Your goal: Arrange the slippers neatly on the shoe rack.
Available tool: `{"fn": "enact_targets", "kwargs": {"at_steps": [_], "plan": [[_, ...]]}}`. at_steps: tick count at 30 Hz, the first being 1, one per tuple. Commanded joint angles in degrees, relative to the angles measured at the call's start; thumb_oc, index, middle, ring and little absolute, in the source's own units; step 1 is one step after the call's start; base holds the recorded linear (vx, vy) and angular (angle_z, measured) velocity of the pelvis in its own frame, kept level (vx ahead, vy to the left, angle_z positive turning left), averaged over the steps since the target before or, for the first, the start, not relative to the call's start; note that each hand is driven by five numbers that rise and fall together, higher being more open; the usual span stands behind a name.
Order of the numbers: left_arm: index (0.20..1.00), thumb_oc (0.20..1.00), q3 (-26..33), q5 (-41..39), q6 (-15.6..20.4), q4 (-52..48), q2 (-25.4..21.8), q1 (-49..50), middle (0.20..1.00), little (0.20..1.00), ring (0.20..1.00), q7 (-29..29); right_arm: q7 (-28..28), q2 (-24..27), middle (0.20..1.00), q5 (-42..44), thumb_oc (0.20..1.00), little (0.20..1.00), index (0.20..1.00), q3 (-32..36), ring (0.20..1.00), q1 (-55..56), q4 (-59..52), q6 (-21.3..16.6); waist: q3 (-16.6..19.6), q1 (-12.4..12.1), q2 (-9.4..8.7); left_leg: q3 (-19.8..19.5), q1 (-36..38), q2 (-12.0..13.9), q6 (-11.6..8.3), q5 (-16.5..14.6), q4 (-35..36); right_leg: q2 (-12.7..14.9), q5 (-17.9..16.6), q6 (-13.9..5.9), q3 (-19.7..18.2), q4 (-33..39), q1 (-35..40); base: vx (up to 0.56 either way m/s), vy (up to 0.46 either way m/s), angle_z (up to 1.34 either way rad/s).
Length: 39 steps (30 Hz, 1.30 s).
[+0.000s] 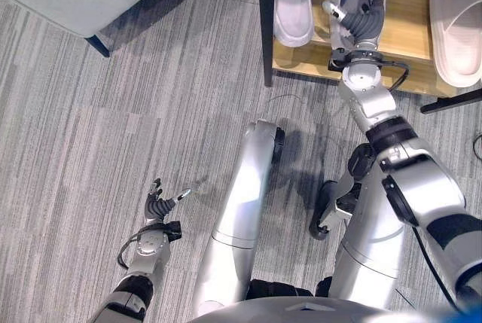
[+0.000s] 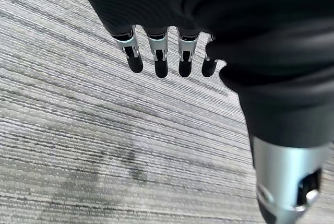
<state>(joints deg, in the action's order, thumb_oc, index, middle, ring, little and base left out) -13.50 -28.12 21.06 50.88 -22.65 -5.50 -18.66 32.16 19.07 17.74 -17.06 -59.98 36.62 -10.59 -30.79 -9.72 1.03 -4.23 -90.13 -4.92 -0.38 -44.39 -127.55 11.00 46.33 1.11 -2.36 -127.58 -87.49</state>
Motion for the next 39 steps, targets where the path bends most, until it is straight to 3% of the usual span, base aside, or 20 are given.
{"fn": "enact_targets", "kwargs": {"at_steps": [1, 5, 10, 14, 15, 19, 20, 21, 23, 24, 25, 26, 28, 29, 31, 32, 33, 34, 37, 39], "plan": [[1.0, 1.0, -3.25, -0.21, -0.35, 0.58, 0.12, 2.71, 1.0, 1.0, 1.0, 0.58, -2.85, 3.04, 1.0, 0.72, 1.0, 1.0, 1.0, -1.18, 1.0, 2.75, -11.28, -4.17, 1.0, -1.33, -1.8, -3.74, 0.18, -3.11, -0.87, -2.44, -1.87, 2.73, -9.23, 3.1, -9.86, -4.36, 4.04, 0.0, 0.0, 0.0], [1.0, 1.0, -2.8, 0.29, -0.58, 0.63, 0.32, 2.48, 1.0, 1.0, 1.0, 0.61, -2.89, 3.77, 1.0, 0.59, 1.0, 1.0, 1.0, 0.71, 1.0, 6.28, -15.83, -5.21, 1.0, -0.85, -2.01, -3.57, 0.18, -3.1, -0.83, -2.35, -1.89, 2.62, -9.19, 3.04, -9.96, -4.56, 3.97, 0.0, -0.001, -0.01], [1.0, 1.0, 0.42, 1.95, -0.37, 0.29, 1.51, 1.45, 1.0, 1.0, 1.0, -0.49, 1.02, 3.2, 1.0, -4.76, 1.0, 1.0, 1.0, 11.13, 1.0, 20.18, -31.8, -9.03, 1.0, 1.04, -2.52, -2.98, 0.18, -2.94, -0.69, -1.0, 0.2, 2.21, -9.32, 2.86, -9.59, -3.05, 4.47, 0.0, -0.008, -0.05], [1.0, 1.0, 3.56, 3.21, 0.47, 1.51, 2.4, -2.73, 1.0, 1.0, 1.0, -0.18, 0.98, 4.95, 1.0, -8.7, 1.0, 1.0, 1.0, 18.33, 1.0, 29.32, -35.54, -9.01, 1.04, 2.94, -4.0, -2.8, 0.18, -2.26, -0.58, 3.14, 9.2, 3.56, -10.22, 2.63, -6.87, 6.59, 6.12, -0.08, -0.027, 0.02], [1.0, 1.0, 3.82, 3.64, 0.59, 1.41, 2.54, -3.31, 1.0, 1.0, 1.0, 0.16, 1.0, 5.12, 1.0, -8.88, 1.0, 1.0, 1.0, 19.76, 1.0, 30.8, -34.61, -8.88, 1.78, 3.27, -4.33, -2.85, 0.18, -1.71, -0.39, 4.84, 12.59, 3.81, -10.75, 2.59, -5.9, 9.76, 6.29, -0.11, -0.046, 0.16], [1.0, 1.0, 3.85, 4.24, 0.81, 0.81, 3.57, -2.0, 1.0, 1.0, 1.0, 2.18, -1.72, 3.34, 1.0, -9.41, 1.0, 1.0, 1.0, 20.53, 1.0, 39.94, -29.99, -7.66, 11.01, 5.56, -4.71, -4.6, 0.98, 0.51, 0.02, 12.72, 27.58, 5.16, -13.11, 1.56, 0.43, 25.49, 7.19, -0.05, -0.008, 0.04], [1.0, 1.0, 4.1, 4.19, 0.7, 1.39, 3.95, -1.87, 1.0, 1.0, 1.0, 2.51, -2.59, 3.38, 1.0, -10.11, 1.0, 1.0, 1.0, 19.76, 1.0, 41.58, -28.48, -6.9, 11.45, 5.96, -4.73, -4.78, 3.48, 1.25, 0.05, 13.56, 30.79, 5.48, -13.4, 1.5, 1.81, 28.71, 9.02, -0.14, -0.025, 0.0], [1.0, 1.0, 4.02, 6.08, -0.52, 4.96, 4.83, -2.03, 1.0, 1.0, 1.0, 2.94, -3.94, 2.39, 1.0, -11.35, 1.0, 1.0, 1.0, 18.28, 1.0, 45.86, -22.97, -5.5, 12.09, 6.77, -4.86, -4.98, 12.22, 3.09, 0.07, 17.48, 41.23, 5.66, -15.03, 1.35, 4.68, 39.67, 16.49, -0.14, -0.055, -0.06], [1.0, 1.0, 3.93, 7.36, -1.77, 8.09, 5.47, -1.82, 1.0, 1.0, 1.0, 3.78, -5.02, 1.43, 1.0, -11.68, 1.0, 1.0, 1.0, 17.18, 1.0, 48.78, -17.25, -4.32, 12.68, 7.63, -5.05, -4.93, 19.13, 4.04, -0.14, 19.43, 50.12, 5.15, -17.11, 0.53, 6.33, 48.41, 22.48, -0.1, -0.05, -0.02], [1.0, 1.0, 3.94, 7.37, -1.75, 8.12, 5.47, -1.8, 1.0, 1.0, 1.0, 3.79, -5.03, 1.44, 1.0, -11.65, 1.0, 1.0, 1.0, 17.15, 1.0, 48.78, -17.19, -4.37, 12.36, 7.63, -4.97, -5.02, 19.76, 4.08, -0.15, 19.62, 50.59, 5.09, -17.34, 0.57, 6.53, 48.93, 23.17, -0.04, -0.066, 0.11], [1.0, 1.0, 3.6, 9.46, -3.1, 10.79, 5.84, -1.51, 1.0, 1.0, 1.0, 4.55, -5.9, 0.75, 1.0, -11.29, 1.0, 1.0, 1.0, 16.42, 1.0, 50.26, -10.38, -2.96, 13.36, 7.95, -5.17, -4.79, 25.68, 4.77, -0.43, 22.41, 57.63, 4.66, -18.3, 0.76, 8.47, 57.12, 28.94, 0.0, -0.082, 0.08], [1.0, 1.0, 3.12, 11.44, -4.17, 11.9, 5.82, -0.91, 1.0, 1.0, 1.0, 4.68, -6.48, 0.49, 1.0, -11.02, 1.0, 1.0, 1.0, 15.66, 1.0, 51.19, -6.99, -2.6, 13.74, 8.21, -5.27, -4.91, 28.99, 4.55, -0.73, 24.03, 61.02, 4.0, -18.93, 0.64, 9.06, 60.56, 31.92, 0.03, -0.097, 0.06], [1.0, 1.0, 3.07, 14.71, -5.88, 14.61, 6.32, -0.1, 1.0, 1.0, 1.0, 5.13, -7.67, 0.05, 1.0, -11.56, 1.0, 1.0, 1.0, 14.58, 1.0, 52.42, 0.55, -1.26, 14.72, 8.24, -5.48, -4.56, 36.46, 5.54, -0.53, 24.76, 69.59, 2.98, -21.38, -0.7, 10.78, 68.5, 38.75, 0.13, -0.093, 0.0], [1.0, 1.0, 2.88, 19.65, -8.53, 18.07, 6.76, 1.85, 1.0, 1.0, 1.0, 6.02, -10.04, -0.78, 1.0, -12.17, 1.0, 1.0, 1.0, 12.79, 1.0, 55.05, 8.54, -0.03, 16.39, 8.05, -6.12, -5.12, 46.39, 5.83, -0.48, 27.72, 79.48, 1.58, -24.36, -1.67, 13.16, 78.28, 48.94, 0.2, -0.127, -0.01], [1.0, 1.0, 3.97, 21.32, -9.44, 20.1, 7.45, 3.49, 1.0, 1.0, 1.0, 6.96, -12.23, -1.7, 1.0, -11.12, 1.0, 1.0, 1.0, 12.33, 1.0, 56.61, 12.25, 0.26, 17.3, 7.83, -6.28, -5.07, 54.49, 6.28, -0.25, 29.27, 87.73, 0.44, -27.65, -2.84, 14.34, 86.12, 56.78, 0.19, -0.107, 0.01], [1.0, 1.0, 4.72, 22.93, -10.34, 21.99, 7.83, 4.08, 1.0, 1.0, 1.0, 8.04, -13.74, -2.62, 1.0, -10.89, 1.0, 1.0, 1.0, 11.89, 1.0, 57.35, 16.86, 1.33, 18.74, 7.55, -6.47, -5.05, 60.24, 5.77, -0.46, 33.15, 95.55, -0.21, -32.01, -3.35, 15.56, 94.95, 63.04, 0.11, -0.062, 0.03], [1.0, 1.0, 4.72, 22.93, -10.34, 21.99, 7.83, 4.08, 1.0, 1.0, 1.0, 8.05, -13.74, -2.62, 1.0, -10.89, 1.0, 1.0, 1.0, 11.89, 1.0, 57.33, 16.87, 1.32, 18.48, 7.53, -6.46, -5.05, 60.63, 5.79, -0.47, 33.23, 95.76, -0.25, -32.09, -3.35, 15.6, 95.16, 63.43, 0.12, -0.078, 0.07], [1.0, 1.0, 4.9, 24.84, -10.49, 22.93, 8.15, 5.18, 1.0, 1.0, 1.0, 8.59, -16.03, -3.01, 1.0, -10.42, 1.0, 1.0, 1.0, 11.36, 1.0, 58.36, 19.04, 1.77, 19.78, 7.43, -6.49, -4.69, 66.41, 5.73, -1.15, 36.37, 102.41, -1.1, -35.44, -4.37, 15.9, 101.75, 68.95, 0.15, -0.045, 0.1], [1.0, 1.0, 4.06, 26.89, -10.34, 23.14, 8.89, 6.38, 1.0, 1.0, 1.0, 9.26, -18.53, -3.36, 1.0, -12.14, 1.0, 1.0, 1.0, 9.91, 1.0, 59.85, 22.24, 2.35, 22.44, 7.61, -6.02, -3.9, 74.93, 5.66, -1.6, 39.55, 112.86, -2.11, -39.36, -5.75, 16.01, 111.54, 76.22, 0.19, -0.047, -0.05], [1.0, 1.0, 2.84, 27.22, -10.15, 23.09, 9.91, 6.37, 1.0, 1.0, 1.0, 9.93, -21.72, -5.28, 1.0, -11.41, 1.0, 1.0, 1.0, 9.78, 1.0, 61.69, 30.11, 3.39, 26.69, 7.67, -5.03, -2.57, 85.27, 5.16, -1.39, 41.94, 125.16, -3.91, -42.52, -7.1, 15.55, 122.49, 85.23, 0.23, -0.053, -0.08]]}}
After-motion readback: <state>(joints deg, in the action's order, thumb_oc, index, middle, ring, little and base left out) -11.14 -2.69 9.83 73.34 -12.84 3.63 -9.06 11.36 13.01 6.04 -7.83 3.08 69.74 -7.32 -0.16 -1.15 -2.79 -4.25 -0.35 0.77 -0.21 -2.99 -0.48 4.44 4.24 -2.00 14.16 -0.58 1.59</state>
